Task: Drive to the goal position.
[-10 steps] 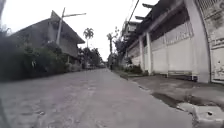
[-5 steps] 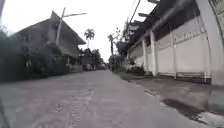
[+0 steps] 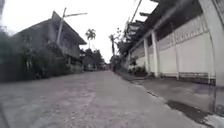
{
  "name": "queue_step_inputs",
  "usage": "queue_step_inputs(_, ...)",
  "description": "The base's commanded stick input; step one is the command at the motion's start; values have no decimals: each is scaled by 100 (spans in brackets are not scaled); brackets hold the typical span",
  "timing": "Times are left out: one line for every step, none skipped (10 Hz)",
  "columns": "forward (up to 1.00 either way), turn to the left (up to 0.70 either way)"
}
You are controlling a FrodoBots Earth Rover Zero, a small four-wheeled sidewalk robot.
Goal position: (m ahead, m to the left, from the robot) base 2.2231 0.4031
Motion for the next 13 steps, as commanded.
queue_step_inputs(85, 0)
queue_step_inputs(85, 0)
queue_step_inputs(85, 0)
queue_step_inputs(85, 0)
queue_step_inputs(85, 0)
queue_step_inputs(85, 0)
queue_step_inputs(85, 0)
queue_step_inputs(85, 0)
queue_step_inputs(85, 0)
queue_step_inputs(85, 0)
queue_step_inputs(85, 0)
queue_step_inputs(85, 0)
queue_step_inputs(85, 0)
